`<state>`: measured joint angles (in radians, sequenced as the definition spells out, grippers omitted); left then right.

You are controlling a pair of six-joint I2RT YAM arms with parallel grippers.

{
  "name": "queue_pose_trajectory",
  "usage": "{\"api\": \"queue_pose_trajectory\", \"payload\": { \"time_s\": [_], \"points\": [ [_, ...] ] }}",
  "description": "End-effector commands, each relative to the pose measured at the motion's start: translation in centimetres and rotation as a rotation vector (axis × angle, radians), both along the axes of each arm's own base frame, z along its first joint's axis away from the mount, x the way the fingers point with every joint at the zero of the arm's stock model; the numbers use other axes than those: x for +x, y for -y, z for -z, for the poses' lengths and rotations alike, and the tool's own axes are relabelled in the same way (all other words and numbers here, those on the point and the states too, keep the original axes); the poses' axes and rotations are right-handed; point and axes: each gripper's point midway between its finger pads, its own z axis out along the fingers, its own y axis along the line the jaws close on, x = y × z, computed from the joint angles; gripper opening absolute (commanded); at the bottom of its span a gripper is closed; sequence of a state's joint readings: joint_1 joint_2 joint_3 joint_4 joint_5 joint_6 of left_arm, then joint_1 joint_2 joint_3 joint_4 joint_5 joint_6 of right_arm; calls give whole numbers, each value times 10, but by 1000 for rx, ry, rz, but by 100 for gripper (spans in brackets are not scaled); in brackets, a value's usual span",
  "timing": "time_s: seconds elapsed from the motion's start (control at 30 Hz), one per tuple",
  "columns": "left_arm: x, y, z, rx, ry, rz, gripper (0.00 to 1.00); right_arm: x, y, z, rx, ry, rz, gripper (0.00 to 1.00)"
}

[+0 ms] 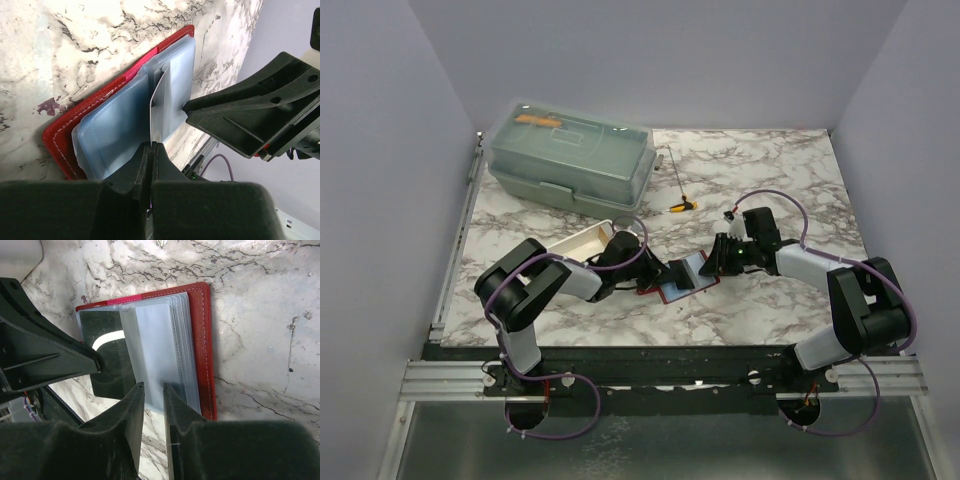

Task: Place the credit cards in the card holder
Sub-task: Insert the credit card into the card holder.

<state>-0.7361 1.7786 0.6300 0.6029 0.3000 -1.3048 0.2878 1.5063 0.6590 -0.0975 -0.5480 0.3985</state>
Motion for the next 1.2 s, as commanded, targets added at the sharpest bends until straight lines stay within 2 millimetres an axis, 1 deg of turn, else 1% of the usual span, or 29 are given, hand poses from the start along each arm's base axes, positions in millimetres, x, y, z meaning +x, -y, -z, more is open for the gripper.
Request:
{"api": "queue_pose_trajectory", "payload": {
  "time_s": [0.0,0.1,0.2,0.4,0.47,0.57,0.73,0.83,0.93,1.0,1.07,1.17],
  "points": [
    [16,-5,12,49,7,-80,0,-2,3,8,-19,-20,-9,25],
    [16,-1,15,54,6,-77,0,-1,2,7,-15,-21,-6,25],
    [14,6,14,62,25,-74,0,0,3,1,-14,-18,11,25],
    [18,6,14,81,46,-137,0,13,20,-9,-107,29,100,28],
    [20,8,14,87,54,-148,0,17,25,-9,-123,37,120,33],
    [21,15,14,92,69,-141,0,19,30,-1,-140,11,129,34],
    [20,21,22,101,60,-132,0,16,29,8,-137,-14,129,34],
    [22,29,22,100,68,-117,0,9,23,11,-102,-38,106,34],
    [25,42,18,96,100,-88,0,6,15,6,-49,-44,85,34],
    [26,52,15,86,107,-52,0,9,15,1,-47,-34,89,34],
    [23,53,16,95,92,-40,0,17,23,-3,-99,-10,119,34],
    [14,46,22,136,58,-19,0,30,38,-12,-169,31,163,35]
  ]
}}
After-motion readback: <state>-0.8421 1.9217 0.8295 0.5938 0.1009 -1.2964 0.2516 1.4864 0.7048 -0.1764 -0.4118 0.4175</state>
